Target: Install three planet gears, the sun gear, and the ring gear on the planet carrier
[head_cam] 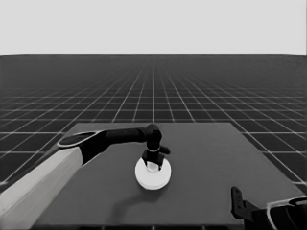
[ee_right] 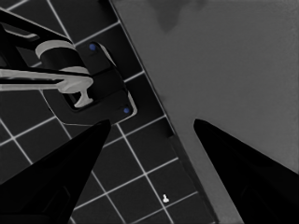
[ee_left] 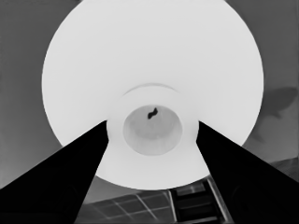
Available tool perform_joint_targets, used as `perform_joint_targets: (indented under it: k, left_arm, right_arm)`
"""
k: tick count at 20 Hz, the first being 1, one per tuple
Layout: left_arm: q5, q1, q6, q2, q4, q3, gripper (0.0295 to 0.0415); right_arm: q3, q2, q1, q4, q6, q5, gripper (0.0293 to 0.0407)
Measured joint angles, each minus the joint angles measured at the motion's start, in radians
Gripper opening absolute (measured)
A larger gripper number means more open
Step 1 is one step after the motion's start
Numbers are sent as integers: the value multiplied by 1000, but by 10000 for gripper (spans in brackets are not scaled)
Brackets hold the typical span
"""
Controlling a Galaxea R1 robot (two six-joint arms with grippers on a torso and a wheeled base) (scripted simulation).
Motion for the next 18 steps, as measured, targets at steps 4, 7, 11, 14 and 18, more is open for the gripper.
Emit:
perform_joint_targets:
  k: [4,7,11,14,18]
  left_arm:
    - [0,0,35,0,0,0,348]
    - [0,0,61,0,0,0,348]
    - [0,0,96,0,0,0,348]
    - [0,0,122,0,0,0,348]
    - [0,0,148,0,0,0,381]
  right_arm:
    - [0,0,0,0,0,0,385]
    - [0,0,0,0,0,0,385]
    - [0,0,0,0,0,0,385]
    - [0,0,0,0,0,0,385]
    - [0,0,0,0,0,0,385]
